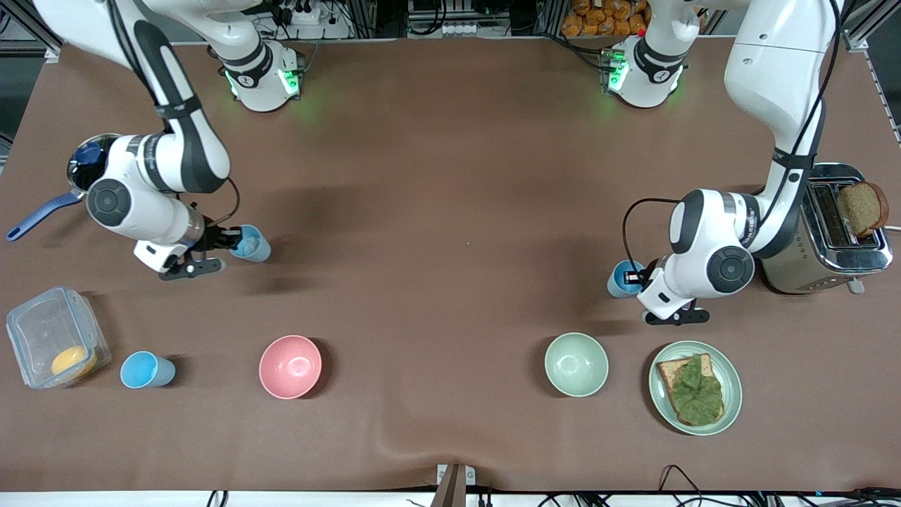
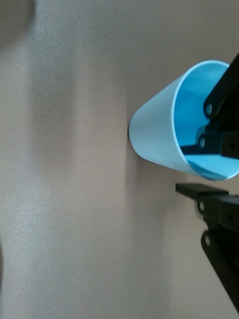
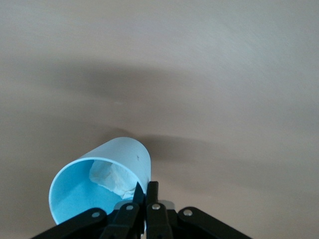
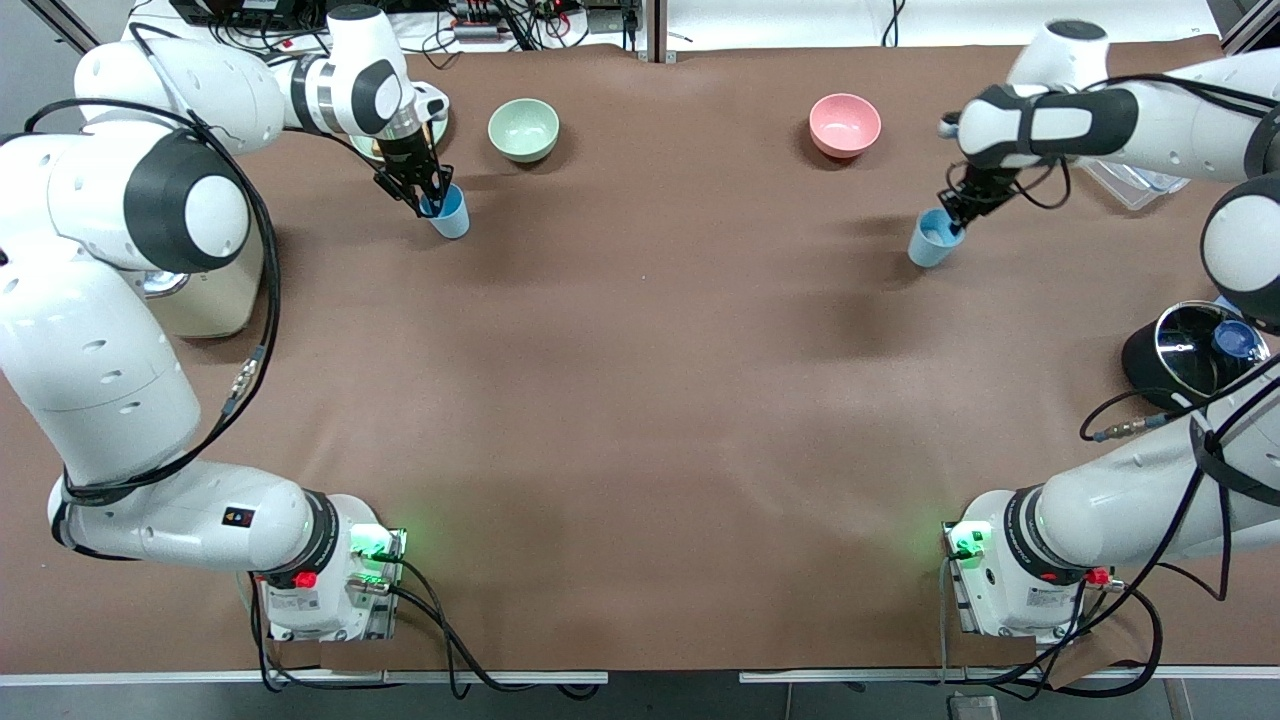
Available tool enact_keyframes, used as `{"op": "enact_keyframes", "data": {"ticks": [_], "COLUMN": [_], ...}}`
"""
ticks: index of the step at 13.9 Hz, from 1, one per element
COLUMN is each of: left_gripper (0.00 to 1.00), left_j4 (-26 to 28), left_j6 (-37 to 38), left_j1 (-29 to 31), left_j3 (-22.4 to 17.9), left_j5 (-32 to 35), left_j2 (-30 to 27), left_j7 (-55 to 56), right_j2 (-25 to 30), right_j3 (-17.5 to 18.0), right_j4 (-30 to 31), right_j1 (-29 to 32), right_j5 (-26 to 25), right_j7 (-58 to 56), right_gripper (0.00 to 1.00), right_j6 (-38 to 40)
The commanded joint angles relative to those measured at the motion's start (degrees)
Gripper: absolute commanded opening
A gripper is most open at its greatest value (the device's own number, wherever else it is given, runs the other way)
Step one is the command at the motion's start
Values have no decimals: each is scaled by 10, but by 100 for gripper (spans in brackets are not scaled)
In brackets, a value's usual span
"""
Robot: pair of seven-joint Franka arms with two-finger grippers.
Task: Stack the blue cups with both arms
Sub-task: 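Carry the blue cup with the right gripper to the table center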
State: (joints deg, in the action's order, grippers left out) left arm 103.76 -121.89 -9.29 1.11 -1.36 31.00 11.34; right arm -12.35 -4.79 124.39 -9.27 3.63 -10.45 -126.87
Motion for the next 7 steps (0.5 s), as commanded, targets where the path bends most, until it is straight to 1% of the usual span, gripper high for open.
{"op": "enact_keyframes", "data": {"ticks": [1,4,5,7], "left_gripper": [0,0,0,0], "left_j4": [-15,-19,-26,-36], "left_j6": [0,0,1,3], "left_j1": [0,7,7,8], "left_j3": [-3,-3,-3,-6], "left_j5": [-8,-8,-8,-8], "left_j2": [-1,-13,-14,-20], "left_j7": [9,4,4,3], "right_j2": [5,-13,-25,-45], "right_j3": [-2,-3,-3,-3], "right_j4": [-72,-120,-136,-156], "right_j1": [-55,-105,-122,-176], "right_j5": [19,50,63,67], "right_j7": [6,11,32,119], "right_gripper": [0,0,0,0], "right_j6": [63,65,66,56]}}
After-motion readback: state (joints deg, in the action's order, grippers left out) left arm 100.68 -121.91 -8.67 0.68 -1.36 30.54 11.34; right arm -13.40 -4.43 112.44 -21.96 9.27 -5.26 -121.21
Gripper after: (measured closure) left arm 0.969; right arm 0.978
